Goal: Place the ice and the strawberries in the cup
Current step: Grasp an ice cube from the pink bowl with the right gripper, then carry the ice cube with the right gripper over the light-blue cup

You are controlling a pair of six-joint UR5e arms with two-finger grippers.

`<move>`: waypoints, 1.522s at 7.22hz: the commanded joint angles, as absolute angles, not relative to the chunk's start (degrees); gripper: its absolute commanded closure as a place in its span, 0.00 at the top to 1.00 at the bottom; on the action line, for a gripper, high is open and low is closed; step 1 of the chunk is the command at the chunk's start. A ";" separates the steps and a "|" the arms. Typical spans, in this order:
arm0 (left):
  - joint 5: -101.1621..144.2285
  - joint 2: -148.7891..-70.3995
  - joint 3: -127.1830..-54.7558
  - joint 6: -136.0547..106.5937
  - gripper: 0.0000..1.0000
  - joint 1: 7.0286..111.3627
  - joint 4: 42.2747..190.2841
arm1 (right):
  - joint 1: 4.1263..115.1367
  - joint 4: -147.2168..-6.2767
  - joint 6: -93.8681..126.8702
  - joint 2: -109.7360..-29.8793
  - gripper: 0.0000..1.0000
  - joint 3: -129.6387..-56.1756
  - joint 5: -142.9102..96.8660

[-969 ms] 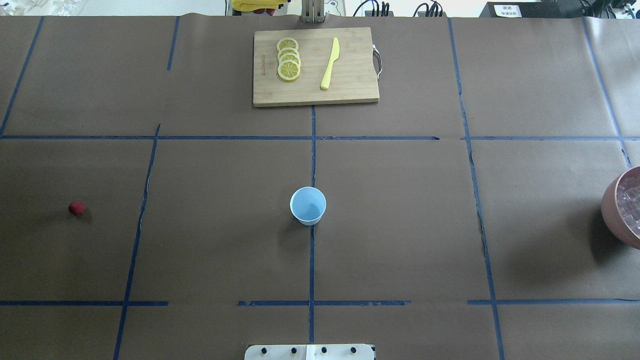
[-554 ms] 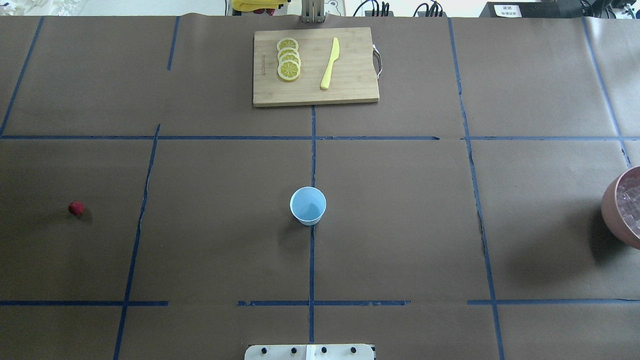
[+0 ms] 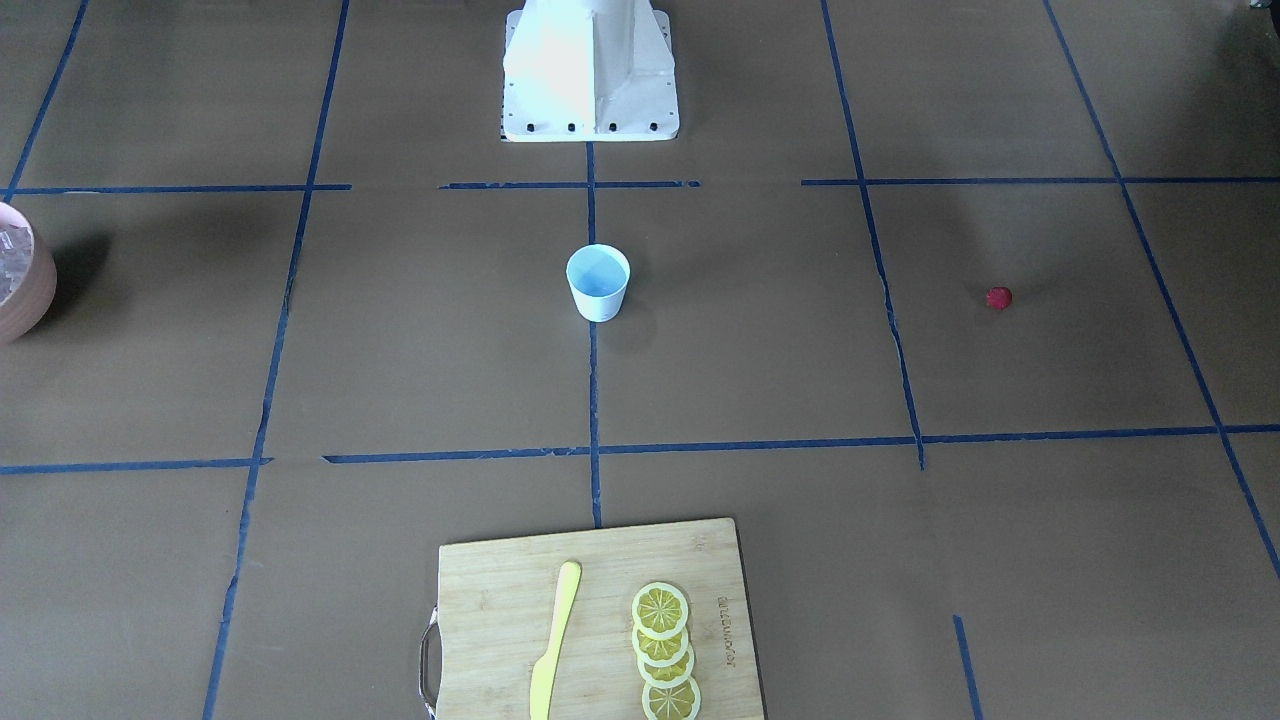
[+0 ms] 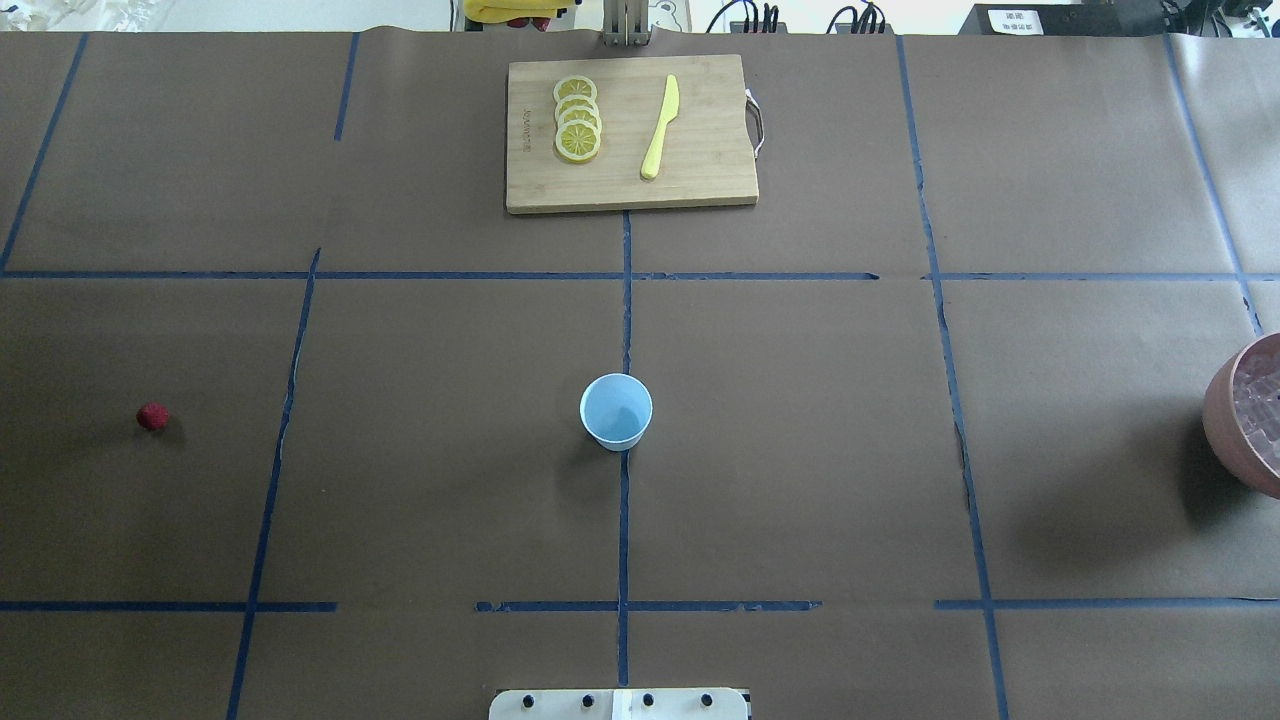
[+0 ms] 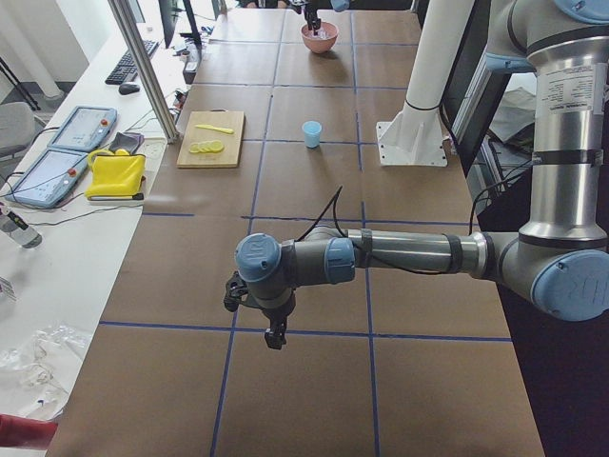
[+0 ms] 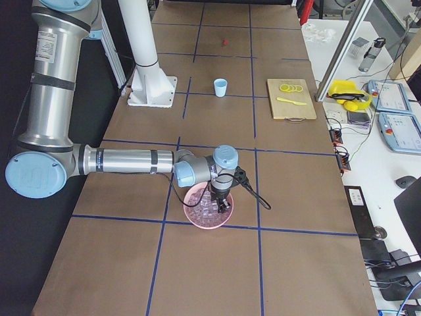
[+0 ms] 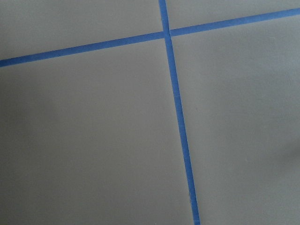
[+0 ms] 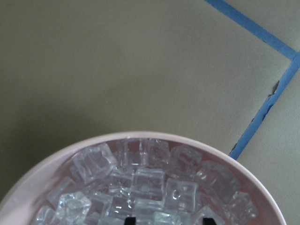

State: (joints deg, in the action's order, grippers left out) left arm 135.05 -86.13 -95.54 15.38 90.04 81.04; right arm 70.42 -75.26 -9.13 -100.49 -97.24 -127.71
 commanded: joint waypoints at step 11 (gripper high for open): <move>135.09 -86.13 -95.62 15.38 1.00 90.09 80.95 | 64.38 -82.53 31.03 -83.27 0.00 -108.28 -129.82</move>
State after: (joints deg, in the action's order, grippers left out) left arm 135.09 -86.13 -95.59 15.38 90.09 81.02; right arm 68.68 -82.45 21.27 -87.19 -107.14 -129.92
